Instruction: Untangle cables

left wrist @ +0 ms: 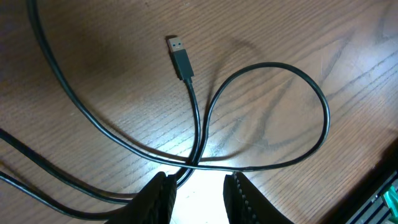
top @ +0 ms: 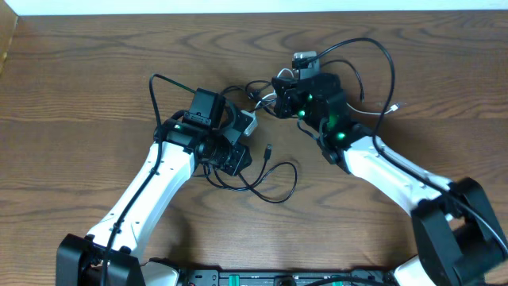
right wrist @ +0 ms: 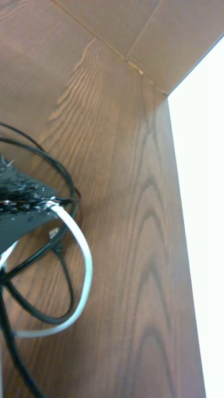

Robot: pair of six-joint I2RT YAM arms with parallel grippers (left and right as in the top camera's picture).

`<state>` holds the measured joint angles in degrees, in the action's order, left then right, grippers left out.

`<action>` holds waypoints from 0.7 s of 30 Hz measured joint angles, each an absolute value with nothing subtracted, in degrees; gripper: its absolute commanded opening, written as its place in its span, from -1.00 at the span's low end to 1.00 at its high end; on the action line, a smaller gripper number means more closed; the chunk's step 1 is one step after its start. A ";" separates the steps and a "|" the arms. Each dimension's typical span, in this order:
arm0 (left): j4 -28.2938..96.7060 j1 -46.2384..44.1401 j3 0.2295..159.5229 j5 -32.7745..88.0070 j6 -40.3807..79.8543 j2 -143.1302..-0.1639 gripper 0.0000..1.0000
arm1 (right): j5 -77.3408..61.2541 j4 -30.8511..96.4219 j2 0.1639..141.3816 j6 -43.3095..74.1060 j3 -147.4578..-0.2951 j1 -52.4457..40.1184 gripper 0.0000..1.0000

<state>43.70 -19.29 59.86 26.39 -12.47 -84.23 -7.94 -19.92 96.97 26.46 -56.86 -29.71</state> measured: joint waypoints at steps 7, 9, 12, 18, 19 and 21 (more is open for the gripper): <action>43.70 -19.29 59.86 26.39 -12.47 -84.20 -0.38 | -9.74 -17.21 90.39 25.87 -56.86 -29.71 -0.98; 43.62 -19.29 59.86 26.39 -12.47 -84.20 -0.38 | -11.51 -17.10 88.40 25.87 -56.86 -29.74 -0.98; 43.31 -19.29 59.86 26.39 -12.47 -84.23 -0.37 | -14.85 -16.97 85.08 25.87 -56.84 -29.76 -0.98; 43.07 -19.29 59.86 26.39 -12.47 -84.20 -0.37 | -18.50 -17.08 76.34 25.91 -56.84 -29.80 -0.98; 43.00 -19.29 59.86 26.41 -12.47 -84.20 -0.37 | -18.72 -17.19 74.96 25.82 -56.84 -29.82 -0.98; 42.17 -19.29 59.86 27.07 -12.47 -84.20 -0.37 | -18.98 -17.08 72.36 25.04 -56.84 -29.82 -0.98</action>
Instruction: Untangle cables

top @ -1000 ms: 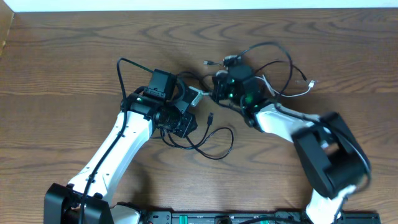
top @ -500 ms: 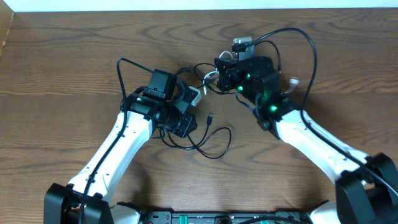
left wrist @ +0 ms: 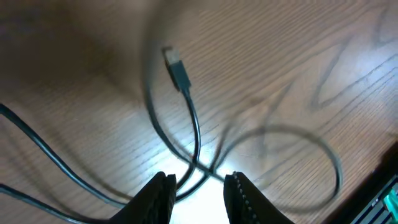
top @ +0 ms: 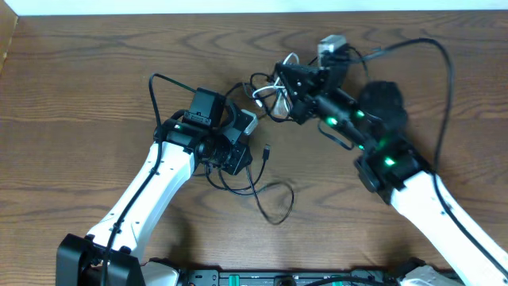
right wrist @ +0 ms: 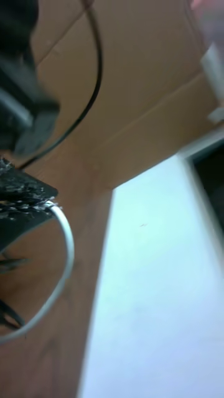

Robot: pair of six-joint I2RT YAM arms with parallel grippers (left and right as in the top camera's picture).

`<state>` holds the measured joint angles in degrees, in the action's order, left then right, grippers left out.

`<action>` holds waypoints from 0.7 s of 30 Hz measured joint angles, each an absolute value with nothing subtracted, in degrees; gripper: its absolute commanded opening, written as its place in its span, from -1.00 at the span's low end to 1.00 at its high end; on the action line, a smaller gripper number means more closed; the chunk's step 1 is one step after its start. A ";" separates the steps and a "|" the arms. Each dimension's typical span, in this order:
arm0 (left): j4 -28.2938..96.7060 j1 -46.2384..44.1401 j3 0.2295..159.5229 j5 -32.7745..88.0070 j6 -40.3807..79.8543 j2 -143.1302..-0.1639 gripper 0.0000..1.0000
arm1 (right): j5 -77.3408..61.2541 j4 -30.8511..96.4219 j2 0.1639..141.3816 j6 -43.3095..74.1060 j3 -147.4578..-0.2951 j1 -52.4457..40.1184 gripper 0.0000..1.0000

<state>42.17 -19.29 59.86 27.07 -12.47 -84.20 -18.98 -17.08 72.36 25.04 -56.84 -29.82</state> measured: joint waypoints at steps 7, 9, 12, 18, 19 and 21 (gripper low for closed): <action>32.93 -19.31 59.79 40.32 -12.49 -84.20 -0.36 | -19.35 -10.52 71.05 22.96 -56.88 -29.82 -0.98; 30.48 -19.31 59.77 43.35 -12.49 -84.20 -0.28 | -19.33 -9.61 71.55 22.92 -56.82 -29.82 -0.98; 25.36 -19.33 59.72 47.37 -13.76 -84.20 -0.23 | -19.62 -9.43 71.70 22.79 -56.80 -29.82 -0.98; 17.65 -19.35 59.70 43.64 -15.99 -84.20 -0.19 | -21.89 -9.52 71.70 22.72 -56.80 -29.82 -0.98; 16.97 -19.35 59.70 42.11 -16.25 -84.20 -0.19 | -22.28 -9.52 71.70 22.70 -56.80 -29.82 -0.98; 16.25 -19.35 59.70 39.81 -16.60 -84.20 -0.19 | -22.83 -9.50 71.70 22.72 -56.80 -29.82 -0.99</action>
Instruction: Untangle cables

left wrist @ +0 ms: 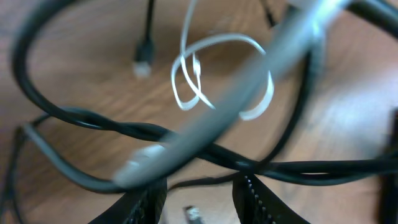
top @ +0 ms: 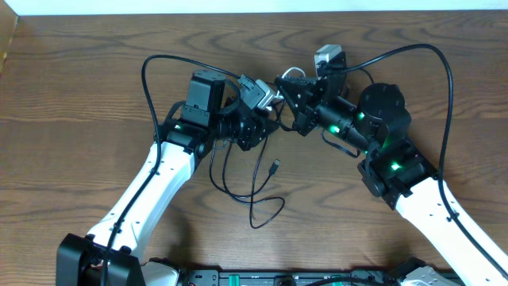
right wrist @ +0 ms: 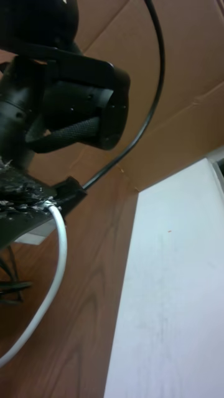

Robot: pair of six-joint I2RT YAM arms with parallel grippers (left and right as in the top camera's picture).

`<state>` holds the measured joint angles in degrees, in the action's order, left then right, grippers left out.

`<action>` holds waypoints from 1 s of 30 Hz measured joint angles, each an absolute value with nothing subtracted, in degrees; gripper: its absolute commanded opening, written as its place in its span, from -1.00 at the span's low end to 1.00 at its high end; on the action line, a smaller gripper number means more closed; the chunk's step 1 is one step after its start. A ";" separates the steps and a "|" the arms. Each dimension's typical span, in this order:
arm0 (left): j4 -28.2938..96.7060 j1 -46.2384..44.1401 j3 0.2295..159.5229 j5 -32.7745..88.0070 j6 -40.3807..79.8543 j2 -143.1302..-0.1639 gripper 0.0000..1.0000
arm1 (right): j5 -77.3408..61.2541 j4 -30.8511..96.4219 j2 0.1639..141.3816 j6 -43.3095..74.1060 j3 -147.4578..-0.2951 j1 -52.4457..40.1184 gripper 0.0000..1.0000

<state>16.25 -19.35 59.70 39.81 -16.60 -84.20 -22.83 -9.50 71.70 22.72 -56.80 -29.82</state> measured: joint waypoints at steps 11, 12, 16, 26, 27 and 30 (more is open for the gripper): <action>13.04 -19.35 59.70 31.70 -16.56 -84.20 -0.18 | -23.88 -9.41 71.70 22.72 -56.80 -29.82 -0.98; 12.62 -19.35 59.70 29.74 -16.56 -84.23 -0.19 | -23.99 -9.32 71.70 22.72 -56.80 -29.82 -0.98; 9.93 -19.35 59.70 17.72 -16.49 -84.20 -0.18 | -24.12 -8.80 71.70 22.72 -56.80 -29.82 -0.98; 6.04 -17.87 59.70 -13.85 -0.64 -84.20 -0.10 | -24.51 -7.99 71.70 22.72 -56.80 -29.82 -0.98; 6.26 -17.26 59.70 -14.79 1.34 -84.20 -0.05 | -24.53 -7.86 71.70 22.72 -56.80 -29.82 -0.98; 6.28 -15.84 59.70 -13.43 4.75 -84.20 0.12 | -24.67 -7.70 71.70 22.72 -56.80 -29.82 -0.98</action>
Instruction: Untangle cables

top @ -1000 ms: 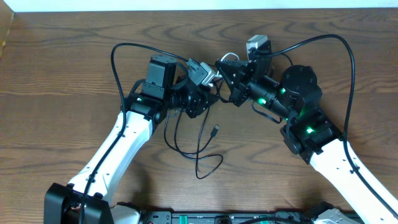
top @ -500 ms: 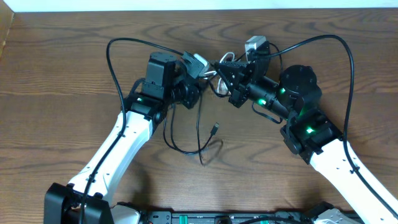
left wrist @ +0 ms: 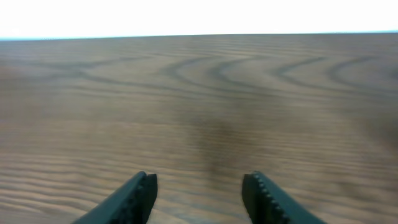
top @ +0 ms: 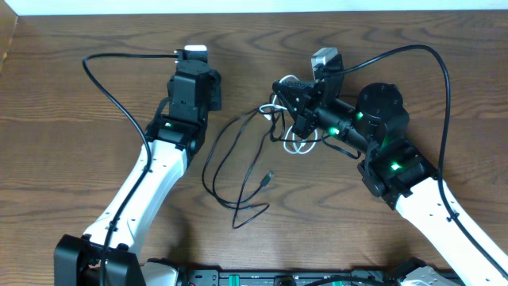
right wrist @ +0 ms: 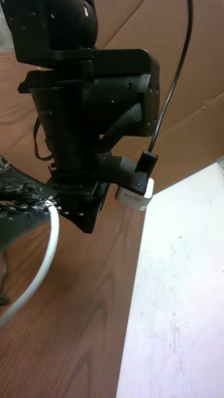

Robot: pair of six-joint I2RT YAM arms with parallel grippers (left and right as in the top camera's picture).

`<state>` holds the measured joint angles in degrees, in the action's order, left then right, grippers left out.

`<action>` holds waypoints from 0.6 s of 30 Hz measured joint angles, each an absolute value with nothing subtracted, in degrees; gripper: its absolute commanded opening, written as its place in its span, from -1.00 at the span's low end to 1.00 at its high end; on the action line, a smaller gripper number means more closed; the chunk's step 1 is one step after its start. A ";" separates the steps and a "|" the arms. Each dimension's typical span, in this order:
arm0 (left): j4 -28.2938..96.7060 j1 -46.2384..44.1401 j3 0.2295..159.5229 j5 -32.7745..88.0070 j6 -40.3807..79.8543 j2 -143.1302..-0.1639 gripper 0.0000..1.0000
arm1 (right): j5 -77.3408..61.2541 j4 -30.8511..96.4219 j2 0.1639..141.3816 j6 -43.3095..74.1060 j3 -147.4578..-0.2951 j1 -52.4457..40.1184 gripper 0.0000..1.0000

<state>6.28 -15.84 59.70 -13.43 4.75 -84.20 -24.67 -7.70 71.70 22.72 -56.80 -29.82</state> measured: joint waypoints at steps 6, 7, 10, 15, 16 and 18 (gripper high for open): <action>3.51 -15.57 59.70 8.19 -1.96 -84.23 0.25 | -24.91 -7.62 71.70 22.72 -56.80 -29.82 -0.98; 3.18 -15.62 59.70 12.53 -3.88 -84.23 0.25 | -25.10 -7.60 71.70 22.70 -56.80 -29.82 -0.98; 2.72 -15.81 59.70 23.35 -9.23 -84.20 0.25 | -25.78 -7.53 71.70 22.70 -56.80 -29.82 -0.98; 2.57 -15.86 59.70 33.91 -13.45 -84.20 0.25 | -26.20 -7.49 71.70 22.72 -56.80 -29.82 -0.98; 2.59 -15.86 59.70 35.40 -13.80 -84.23 0.25 | -26.22 -7.49 71.70 22.72 -56.80 -29.82 -0.98; 2.59 -15.86 59.70 38.37 -14.24 -84.27 0.25 | -26.26 -7.49 71.70 22.70 -56.80 -29.82 -0.98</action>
